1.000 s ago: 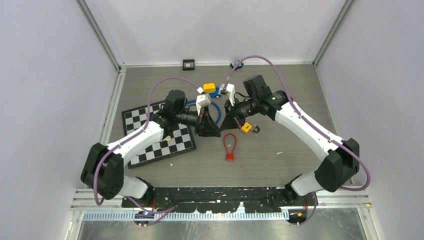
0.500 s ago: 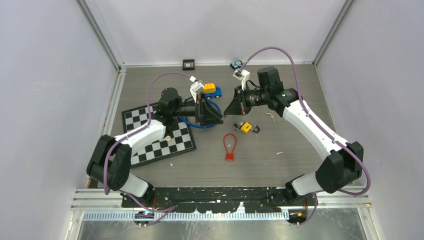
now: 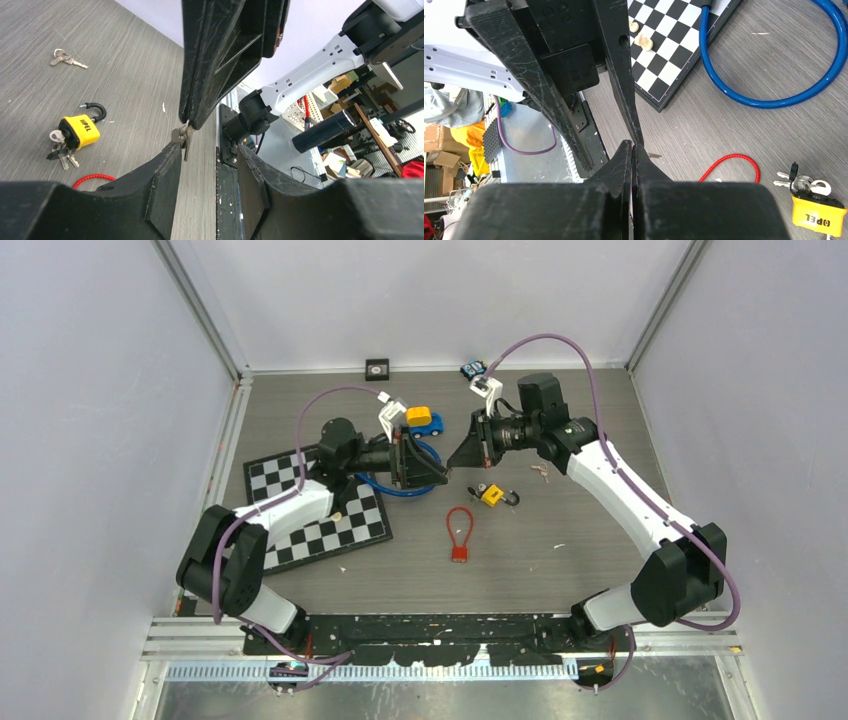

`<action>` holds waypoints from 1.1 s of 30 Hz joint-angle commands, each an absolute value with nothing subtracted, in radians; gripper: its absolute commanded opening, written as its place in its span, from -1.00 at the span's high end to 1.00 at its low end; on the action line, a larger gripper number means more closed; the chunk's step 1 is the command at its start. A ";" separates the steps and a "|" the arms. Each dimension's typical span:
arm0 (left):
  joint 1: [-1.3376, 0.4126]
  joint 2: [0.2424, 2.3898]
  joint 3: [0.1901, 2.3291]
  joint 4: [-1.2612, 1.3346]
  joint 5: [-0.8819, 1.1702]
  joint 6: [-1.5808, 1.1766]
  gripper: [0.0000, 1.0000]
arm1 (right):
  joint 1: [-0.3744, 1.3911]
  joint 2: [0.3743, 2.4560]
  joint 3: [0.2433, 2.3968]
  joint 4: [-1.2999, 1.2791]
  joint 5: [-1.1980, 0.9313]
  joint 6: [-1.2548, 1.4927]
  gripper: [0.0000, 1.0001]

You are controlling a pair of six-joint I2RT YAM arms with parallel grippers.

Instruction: Unlock with the key

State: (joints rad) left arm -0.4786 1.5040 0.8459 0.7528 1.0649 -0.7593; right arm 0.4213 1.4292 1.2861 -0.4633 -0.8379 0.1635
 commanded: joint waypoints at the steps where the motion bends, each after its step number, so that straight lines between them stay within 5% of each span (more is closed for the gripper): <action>1: -0.451 1.470 0.821 0.795 1.024 -0.779 0.07 | 0.408 1.384 1.293 -0.415 -0.858 0.184 0.99; 17: -0.445 1.504 0.837 0.841 1.006 -0.859 0.14 | 0.388 1.404 1.282 -0.352 -0.887 0.252 0.99; 33: -0.468 1.552 0.876 0.960 1.034 -0.960 0.44 | 0.379 1.410 1.255 -0.308 -0.901 0.285 0.99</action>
State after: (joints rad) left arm -0.4656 1.5501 0.8352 0.8742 1.0176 -0.9367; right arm 0.3836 1.4292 1.2621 -0.3588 -0.8780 0.2710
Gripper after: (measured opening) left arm 0.300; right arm 0.023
